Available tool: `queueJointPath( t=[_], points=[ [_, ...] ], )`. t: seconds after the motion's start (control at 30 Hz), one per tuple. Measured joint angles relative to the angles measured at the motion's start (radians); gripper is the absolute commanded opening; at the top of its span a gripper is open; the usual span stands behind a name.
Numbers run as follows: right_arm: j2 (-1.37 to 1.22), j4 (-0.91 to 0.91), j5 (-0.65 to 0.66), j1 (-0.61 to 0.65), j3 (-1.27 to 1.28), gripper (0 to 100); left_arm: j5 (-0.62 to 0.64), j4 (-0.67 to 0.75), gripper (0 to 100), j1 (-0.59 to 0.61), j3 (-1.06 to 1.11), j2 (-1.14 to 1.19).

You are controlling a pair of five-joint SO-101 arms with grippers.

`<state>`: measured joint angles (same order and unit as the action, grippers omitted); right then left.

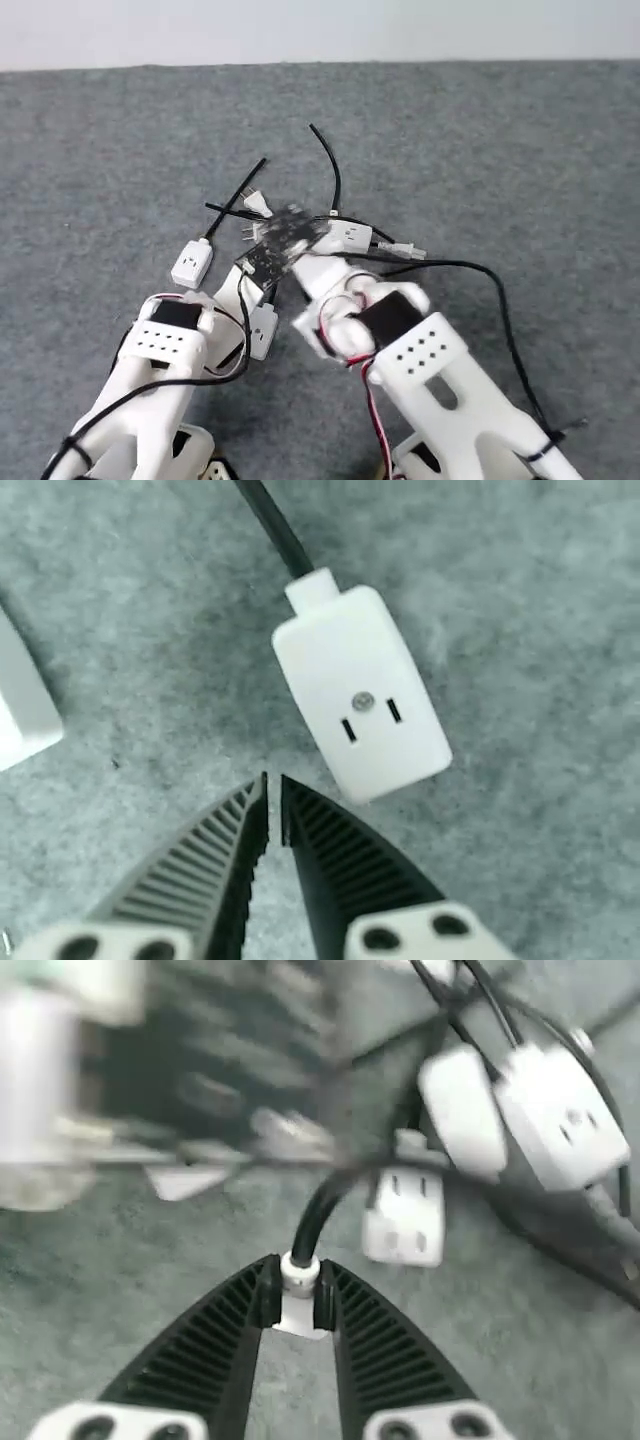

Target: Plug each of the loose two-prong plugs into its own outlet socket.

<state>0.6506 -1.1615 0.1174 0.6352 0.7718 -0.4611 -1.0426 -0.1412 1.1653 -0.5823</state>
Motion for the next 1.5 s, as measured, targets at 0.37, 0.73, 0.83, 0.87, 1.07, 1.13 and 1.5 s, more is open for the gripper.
queueJointPath(
  t=[0.37,0.73,0.83,0.87,1.07,1.13,1.5],
  points=[
    [0.0,0.087,0.008,-0.471,0.195,0.9,0.302,-0.137,16,-0.249,0.028,-0.387],
    [0.0,0.097,0.034,-0.568,0.219,0.9,0.356,-0.064,21,-0.316,0.106,-0.285],
    [0.0,0.097,0.037,-0.566,0.219,0.9,0.356,-0.011,21,-0.279,0.106,-0.192],
    [0.0,0.097,0.04,-0.566,0.219,0.9,0.356,0.003,21,-0.27,0.106,-0.17],
    [0.0,0.097,0.041,-0.568,0.219,0.9,0.356,0.044,21,-0.262,0.104,-0.144],
    [0.0,0.097,0.041,-0.568,0.219,0.9,0.356,0.052,21,-0.259,0.104,-0.144],
    [0.0,0.097,0.041,-0.566,0.219,0.9,0.407,0.118,21,-0.247,0.106,-0.138]
  ],
)
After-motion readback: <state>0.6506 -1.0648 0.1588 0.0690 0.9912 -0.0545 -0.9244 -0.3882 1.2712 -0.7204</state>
